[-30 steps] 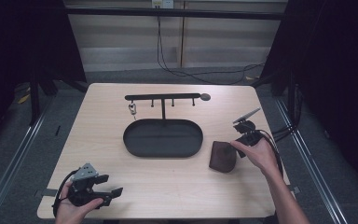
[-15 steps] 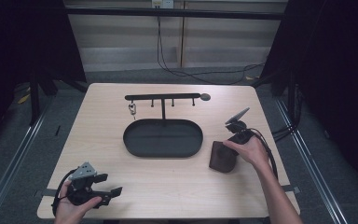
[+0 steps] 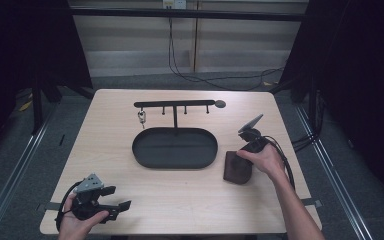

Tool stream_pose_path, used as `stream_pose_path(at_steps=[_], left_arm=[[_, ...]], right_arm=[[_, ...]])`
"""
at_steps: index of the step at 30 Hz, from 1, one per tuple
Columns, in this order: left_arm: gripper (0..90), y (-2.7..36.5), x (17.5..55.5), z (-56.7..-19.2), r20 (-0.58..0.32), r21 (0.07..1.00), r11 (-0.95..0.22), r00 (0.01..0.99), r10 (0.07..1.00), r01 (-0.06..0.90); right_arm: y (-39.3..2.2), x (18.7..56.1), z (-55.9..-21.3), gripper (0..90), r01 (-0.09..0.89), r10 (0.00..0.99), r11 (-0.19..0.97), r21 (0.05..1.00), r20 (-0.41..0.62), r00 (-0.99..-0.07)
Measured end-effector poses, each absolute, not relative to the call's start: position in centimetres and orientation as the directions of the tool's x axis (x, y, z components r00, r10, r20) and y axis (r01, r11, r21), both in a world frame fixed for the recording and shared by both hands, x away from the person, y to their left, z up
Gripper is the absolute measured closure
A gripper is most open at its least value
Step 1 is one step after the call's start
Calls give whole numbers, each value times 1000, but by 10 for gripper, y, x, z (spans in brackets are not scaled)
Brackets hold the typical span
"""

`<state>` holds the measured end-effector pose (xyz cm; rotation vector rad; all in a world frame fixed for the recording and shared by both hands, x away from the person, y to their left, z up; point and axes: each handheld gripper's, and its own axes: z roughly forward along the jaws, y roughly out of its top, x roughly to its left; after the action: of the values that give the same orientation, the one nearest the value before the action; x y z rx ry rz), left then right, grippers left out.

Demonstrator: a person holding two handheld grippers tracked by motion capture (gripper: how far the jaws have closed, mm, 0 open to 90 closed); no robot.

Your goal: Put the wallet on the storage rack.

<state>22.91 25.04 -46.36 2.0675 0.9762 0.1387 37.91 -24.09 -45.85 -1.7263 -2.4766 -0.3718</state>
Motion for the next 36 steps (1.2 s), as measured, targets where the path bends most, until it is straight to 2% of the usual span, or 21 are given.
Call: stream_pose_path(at_steps=[1,3,5,16,25,36], left_arm=[[195,251,229,-464,-229,721,-358,692,684,593],[195,251,229,-464,-229,721,-358,692,685,593],[195,250,229,-464,-221,721,-364,694,686,590],[199,251,229,-464,-232,717,-358,689,686,598],[201,251,229,-464,-237,717,-357,692,682,599],[201,253,230,-464,-230,716,-359,688,688,598]], right_arm=[[-241,379,-458,288,933,910,329,145,217,-354],[-242,378,-454,402,934,917,311,175,203,-343],[-246,378,-450,479,938,921,290,190,210,-327],[-252,376,-436,694,939,924,254,231,230,-307],[-242,378,-419,776,935,917,274,227,231,-325],[-242,379,-399,823,930,916,285,233,221,-336]])
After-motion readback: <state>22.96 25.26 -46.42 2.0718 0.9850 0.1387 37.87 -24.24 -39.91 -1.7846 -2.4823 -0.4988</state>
